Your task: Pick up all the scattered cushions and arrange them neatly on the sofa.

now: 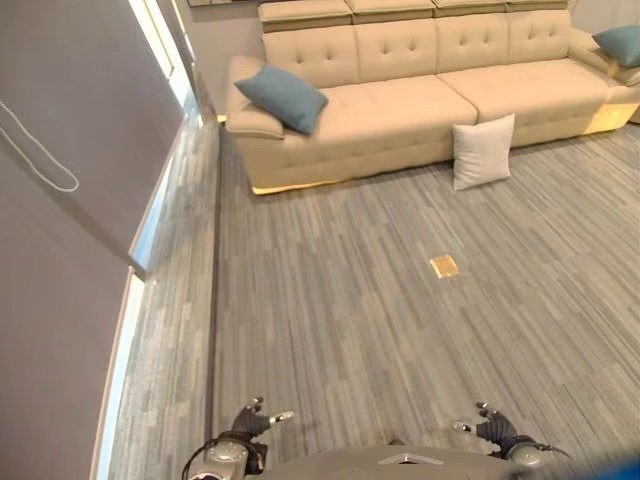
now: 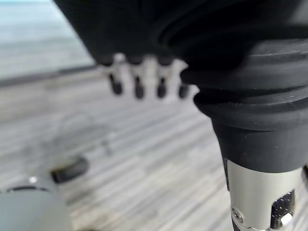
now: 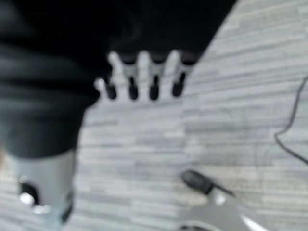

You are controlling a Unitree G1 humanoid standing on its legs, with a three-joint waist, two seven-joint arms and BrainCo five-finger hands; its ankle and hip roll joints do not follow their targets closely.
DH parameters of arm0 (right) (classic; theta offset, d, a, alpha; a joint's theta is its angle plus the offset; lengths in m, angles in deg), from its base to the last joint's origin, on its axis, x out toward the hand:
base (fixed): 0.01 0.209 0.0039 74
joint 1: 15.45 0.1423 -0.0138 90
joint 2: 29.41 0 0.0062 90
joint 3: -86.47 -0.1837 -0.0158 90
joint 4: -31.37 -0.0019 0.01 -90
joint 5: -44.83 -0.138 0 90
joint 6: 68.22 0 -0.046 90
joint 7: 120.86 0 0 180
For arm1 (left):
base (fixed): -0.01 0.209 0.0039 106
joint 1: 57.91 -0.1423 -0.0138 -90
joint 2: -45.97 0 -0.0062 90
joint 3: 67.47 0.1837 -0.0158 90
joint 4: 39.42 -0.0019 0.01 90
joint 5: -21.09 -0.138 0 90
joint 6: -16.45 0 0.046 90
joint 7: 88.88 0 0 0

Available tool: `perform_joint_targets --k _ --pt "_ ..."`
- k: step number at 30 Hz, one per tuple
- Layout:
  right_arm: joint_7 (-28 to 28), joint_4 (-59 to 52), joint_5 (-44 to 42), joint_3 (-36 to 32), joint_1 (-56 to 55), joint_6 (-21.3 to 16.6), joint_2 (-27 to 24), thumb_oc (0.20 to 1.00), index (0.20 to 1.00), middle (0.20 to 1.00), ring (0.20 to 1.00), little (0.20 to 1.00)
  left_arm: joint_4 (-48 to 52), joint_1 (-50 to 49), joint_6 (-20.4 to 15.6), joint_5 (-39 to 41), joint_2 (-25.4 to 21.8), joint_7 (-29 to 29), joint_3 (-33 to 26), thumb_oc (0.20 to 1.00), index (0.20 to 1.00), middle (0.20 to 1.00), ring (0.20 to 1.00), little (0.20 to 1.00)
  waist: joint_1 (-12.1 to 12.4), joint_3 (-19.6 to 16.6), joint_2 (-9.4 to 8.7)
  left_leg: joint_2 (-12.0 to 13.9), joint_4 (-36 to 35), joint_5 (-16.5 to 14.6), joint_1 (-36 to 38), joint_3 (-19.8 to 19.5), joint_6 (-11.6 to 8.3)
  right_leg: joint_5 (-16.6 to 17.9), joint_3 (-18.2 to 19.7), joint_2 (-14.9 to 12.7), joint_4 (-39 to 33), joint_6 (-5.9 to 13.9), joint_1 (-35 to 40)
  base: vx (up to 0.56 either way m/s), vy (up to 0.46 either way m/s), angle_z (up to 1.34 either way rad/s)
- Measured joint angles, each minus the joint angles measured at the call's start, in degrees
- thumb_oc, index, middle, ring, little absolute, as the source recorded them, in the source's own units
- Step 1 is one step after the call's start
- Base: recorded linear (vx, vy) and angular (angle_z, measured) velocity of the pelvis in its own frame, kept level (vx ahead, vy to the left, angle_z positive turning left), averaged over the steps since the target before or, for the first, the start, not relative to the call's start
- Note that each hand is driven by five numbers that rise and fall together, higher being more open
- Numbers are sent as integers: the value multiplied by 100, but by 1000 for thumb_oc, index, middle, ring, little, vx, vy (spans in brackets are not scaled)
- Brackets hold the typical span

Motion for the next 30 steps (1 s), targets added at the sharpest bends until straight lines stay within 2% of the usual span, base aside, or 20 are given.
perform_joint_targets --k 22,27,29,30 --pt "10 102 105 16 -51 40 -4 1000 1000 1000 1000 1000 0 -17 19 1 14 -63 8 1000 1000 1000 1000 1000 -9 52 175 34 -3 9 -1 -125 -49 -34 -72 41 -2 -65 78 3 -7 2" --pt "10 100 105 20 -26 39 -4 1000 1000 1000 1000 1000 1 -5 20 0 16 -63 10 1000 1000 1000 1000 1000 -6 93 150 69 -2 19 -3 -149 -101 -61 -95 74 1 -99 91 -21 -23 3" --pt "7 59 106 49 -10 39 17 1000 1000 1000 1000 1000 1 27 18 2 -1 -60 7 1000 1000 1000 1000 1000 5 160 88 97 282 -33 -190 -216 -245 -117 -97 104 29 -105 73 -57 -36 24" --pt "3 45 107 53 31 39 66 1000 1000 1000 1000 1000 -1 194 17 4 -28 -60 3 1000 1000 1000 1000 1000 10 296 -99 54 643 27 -451 -284 -463 -150 -121 28 3 -190 40 -45 -19 42"
